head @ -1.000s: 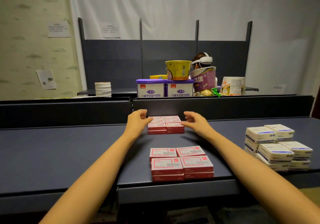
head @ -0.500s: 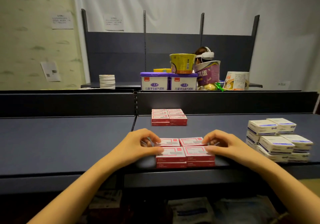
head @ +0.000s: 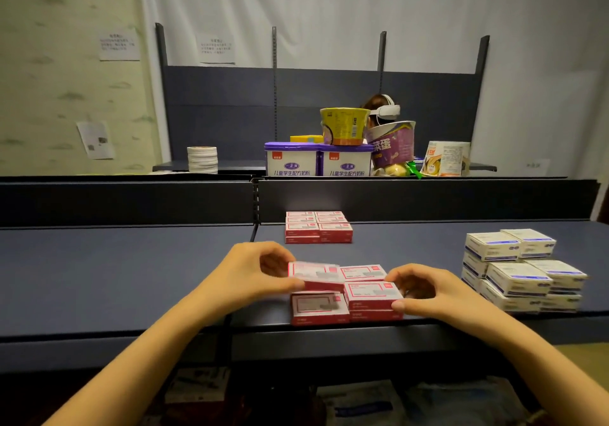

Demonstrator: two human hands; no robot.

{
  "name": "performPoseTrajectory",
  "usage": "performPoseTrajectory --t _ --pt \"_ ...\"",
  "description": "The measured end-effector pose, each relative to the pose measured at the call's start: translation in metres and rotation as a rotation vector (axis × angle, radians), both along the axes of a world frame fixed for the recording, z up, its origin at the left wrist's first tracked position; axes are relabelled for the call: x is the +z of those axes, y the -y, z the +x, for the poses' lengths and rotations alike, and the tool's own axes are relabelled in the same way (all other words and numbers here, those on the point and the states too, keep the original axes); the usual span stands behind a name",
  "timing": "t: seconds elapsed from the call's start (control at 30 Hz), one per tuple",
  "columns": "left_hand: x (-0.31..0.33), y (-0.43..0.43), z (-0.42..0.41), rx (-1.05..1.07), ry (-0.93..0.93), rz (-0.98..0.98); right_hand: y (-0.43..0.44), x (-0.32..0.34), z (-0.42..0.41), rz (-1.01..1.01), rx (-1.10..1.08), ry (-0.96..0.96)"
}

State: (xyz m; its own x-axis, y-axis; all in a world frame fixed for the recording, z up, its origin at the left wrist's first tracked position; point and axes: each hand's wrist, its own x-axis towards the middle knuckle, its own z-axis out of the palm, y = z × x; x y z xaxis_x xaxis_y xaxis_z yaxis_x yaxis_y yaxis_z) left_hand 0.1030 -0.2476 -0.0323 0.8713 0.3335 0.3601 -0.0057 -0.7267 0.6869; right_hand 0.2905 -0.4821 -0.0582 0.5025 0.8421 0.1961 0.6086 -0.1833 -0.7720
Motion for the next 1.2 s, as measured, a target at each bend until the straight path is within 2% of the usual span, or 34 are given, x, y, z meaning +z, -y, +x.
performPoseTrajectory --t 0.2,0.37,0.6,0.73,0.9,1.03,1.2 --pt "0.027 -0.033 0.047 0.089 0.005 0.02 0.002 -0.004 0.002 0.059 0.004 -0.029" --pt "0.01 -0.063 0.086 0.118 -0.084 -0.037 0.005 -0.006 0.001 0.079 0.014 -0.042" --pt "-0.01 -0.09 0.105 0.168 -0.232 0.01 0.008 -0.003 0.0 0.165 0.024 -0.108" --pt "-0.015 -0.09 0.109 0.175 -0.207 0.032 0.002 0.004 -0.003 0.252 0.008 -0.151" --pt "-0.019 -0.09 0.11 0.182 -0.171 0.054 -0.027 0.033 0.008 0.42 -0.044 -0.079" --pt "-0.021 -0.087 0.109 0.176 -0.15 0.047 -0.067 0.052 0.042 0.254 -0.087 0.026" --pt "-0.022 -0.085 0.108 0.178 -0.131 0.048 -0.103 0.036 0.078 0.04 -0.083 0.115"
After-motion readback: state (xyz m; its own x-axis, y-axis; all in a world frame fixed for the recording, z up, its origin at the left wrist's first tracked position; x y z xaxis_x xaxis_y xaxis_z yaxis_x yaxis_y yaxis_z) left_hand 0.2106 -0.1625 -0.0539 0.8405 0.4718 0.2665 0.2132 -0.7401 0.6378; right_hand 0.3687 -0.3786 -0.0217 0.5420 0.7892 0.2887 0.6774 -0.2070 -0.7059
